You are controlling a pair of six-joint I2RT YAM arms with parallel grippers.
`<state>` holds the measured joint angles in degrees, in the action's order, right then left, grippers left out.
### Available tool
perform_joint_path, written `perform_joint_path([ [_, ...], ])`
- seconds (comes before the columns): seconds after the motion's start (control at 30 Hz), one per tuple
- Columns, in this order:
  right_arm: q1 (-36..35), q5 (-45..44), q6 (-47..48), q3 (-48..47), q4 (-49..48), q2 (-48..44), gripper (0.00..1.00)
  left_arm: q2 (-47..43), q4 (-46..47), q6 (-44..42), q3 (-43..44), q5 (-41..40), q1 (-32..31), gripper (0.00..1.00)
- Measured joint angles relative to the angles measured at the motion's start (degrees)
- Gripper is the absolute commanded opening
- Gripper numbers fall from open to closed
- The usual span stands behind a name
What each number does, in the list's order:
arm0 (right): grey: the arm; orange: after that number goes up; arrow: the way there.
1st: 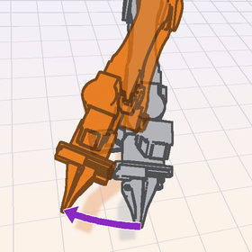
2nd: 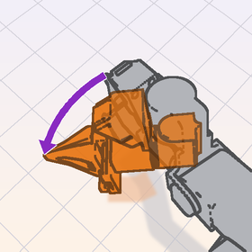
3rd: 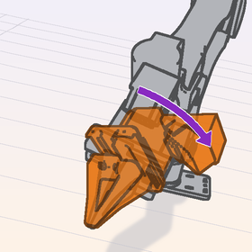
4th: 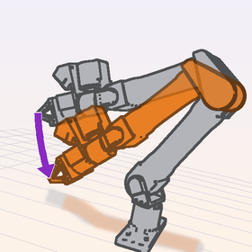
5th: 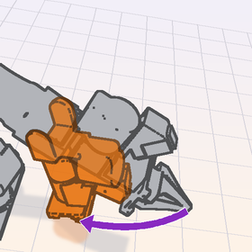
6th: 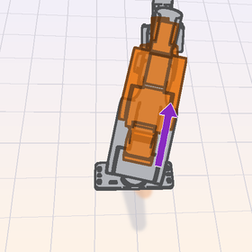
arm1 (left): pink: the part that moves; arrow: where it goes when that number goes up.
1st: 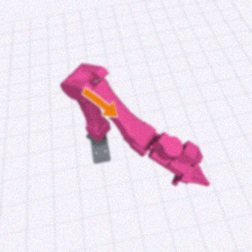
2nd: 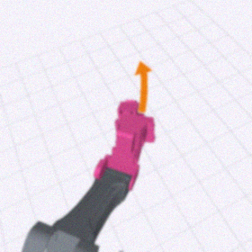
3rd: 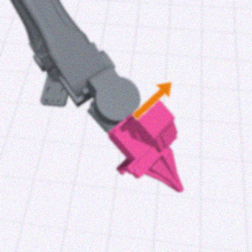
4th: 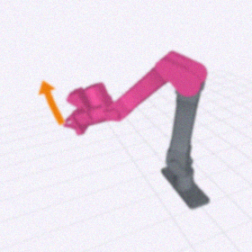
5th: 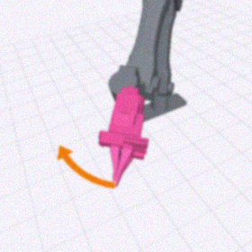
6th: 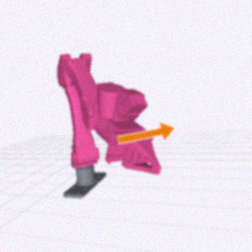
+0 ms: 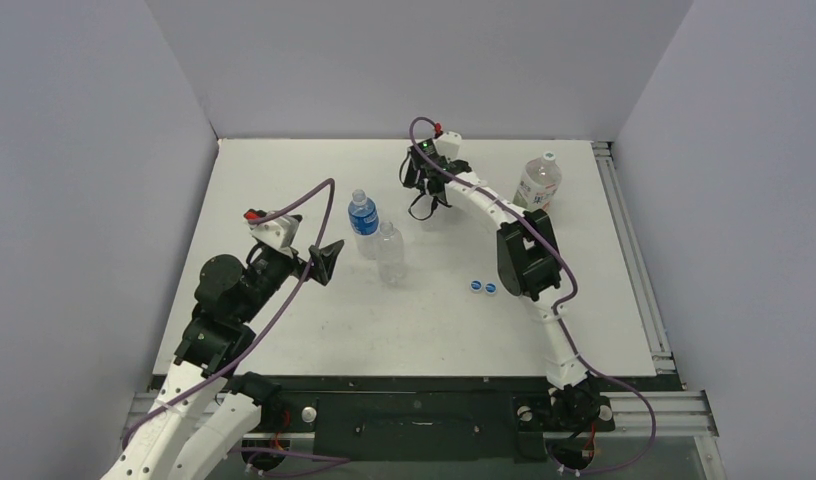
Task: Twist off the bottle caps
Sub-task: Pick up the plastic bottle at the center of the board.
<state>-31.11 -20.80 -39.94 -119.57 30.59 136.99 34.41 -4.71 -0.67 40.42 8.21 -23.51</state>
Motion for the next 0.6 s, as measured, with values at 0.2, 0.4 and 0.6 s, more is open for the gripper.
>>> perform_joint_path([
  [0.2,-0.1,0.0,-0.2,-1.5,0.0,2.0,0.82,0.0,0.3,0.0,0.0,0.0,0.0,0.97],
  [0.4,0.4,1.4,0.1,-0.5,0.0,2.4,0.69,-0.1,0.3,0.0,0.0,0.0,0.0,0.96],
  [0.6,0.8,4.2,0.9,0.9,-1.6,2.2,0.47,-0.5,0.2,0.2,0.0,0.3,0.0,0.97],
])
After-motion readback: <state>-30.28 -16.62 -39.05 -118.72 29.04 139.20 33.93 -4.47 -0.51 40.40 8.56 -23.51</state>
